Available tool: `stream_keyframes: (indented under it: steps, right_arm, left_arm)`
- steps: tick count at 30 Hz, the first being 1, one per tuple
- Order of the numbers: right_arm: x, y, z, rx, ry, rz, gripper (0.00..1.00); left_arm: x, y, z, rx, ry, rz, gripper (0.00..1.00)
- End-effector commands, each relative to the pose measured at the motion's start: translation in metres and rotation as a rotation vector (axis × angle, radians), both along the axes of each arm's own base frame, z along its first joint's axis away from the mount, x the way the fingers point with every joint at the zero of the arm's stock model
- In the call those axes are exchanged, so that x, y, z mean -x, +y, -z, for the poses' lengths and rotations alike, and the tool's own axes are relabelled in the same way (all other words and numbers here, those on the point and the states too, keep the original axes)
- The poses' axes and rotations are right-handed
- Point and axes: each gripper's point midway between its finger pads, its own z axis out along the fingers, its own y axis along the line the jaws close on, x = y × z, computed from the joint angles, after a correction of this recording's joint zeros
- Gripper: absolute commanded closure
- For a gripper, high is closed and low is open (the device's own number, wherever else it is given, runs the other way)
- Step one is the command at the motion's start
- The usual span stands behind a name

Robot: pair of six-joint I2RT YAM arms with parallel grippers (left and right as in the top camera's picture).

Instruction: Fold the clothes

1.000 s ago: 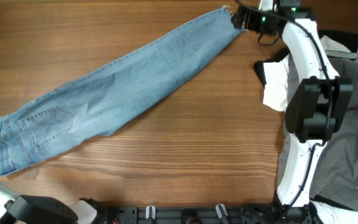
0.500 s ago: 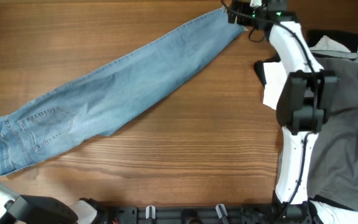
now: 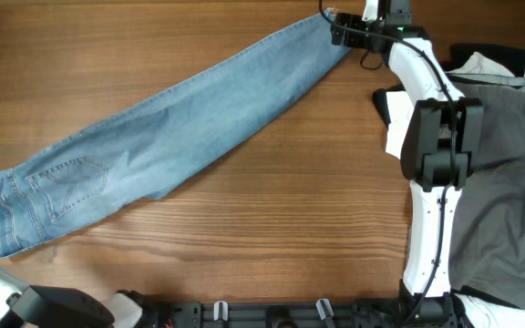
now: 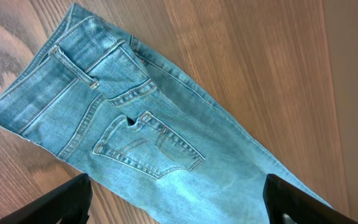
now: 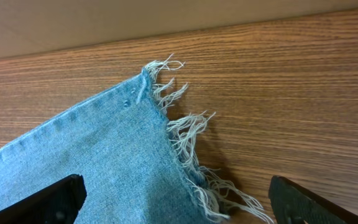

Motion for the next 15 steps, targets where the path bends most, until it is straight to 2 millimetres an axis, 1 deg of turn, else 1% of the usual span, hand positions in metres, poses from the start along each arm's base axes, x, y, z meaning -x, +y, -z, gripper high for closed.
stream_keyframes:
  steps: [1, 5, 7, 11, 15]
  right_arm:
    - [0.002, 0.007, 0.024, -0.032, 0.035, -0.021, 0.0]
    - [0.004, 0.008, 0.028, -0.034, 0.049, -0.019, 0.01]
    - [0.007, 0.008, 0.03, -0.035, 0.062, -0.017, 0.07]
    - [0.01, 0.009, 0.041, -0.041, 0.089, -0.022, 0.11]
    - [0.016, 0.018, 0.052, -0.084, 0.12, -0.053, 0.16]
  left_arm:
    - [-0.001, -0.003, 0.002, 0.002, 0.0, 0.028, 0.12]
    - [-0.001, -0.003, 0.003, 0.005, 0.002, 0.028, 0.12]
    - [0.0, -0.004, 0.003, 0.009, 0.005, 0.028, 0.12]
    - [0.001, -0.005, 0.004, 0.014, 0.009, 0.028, 0.12]
    - [0.001, -0.006, 0.004, 0.019, 0.013, 0.028, 0.12]
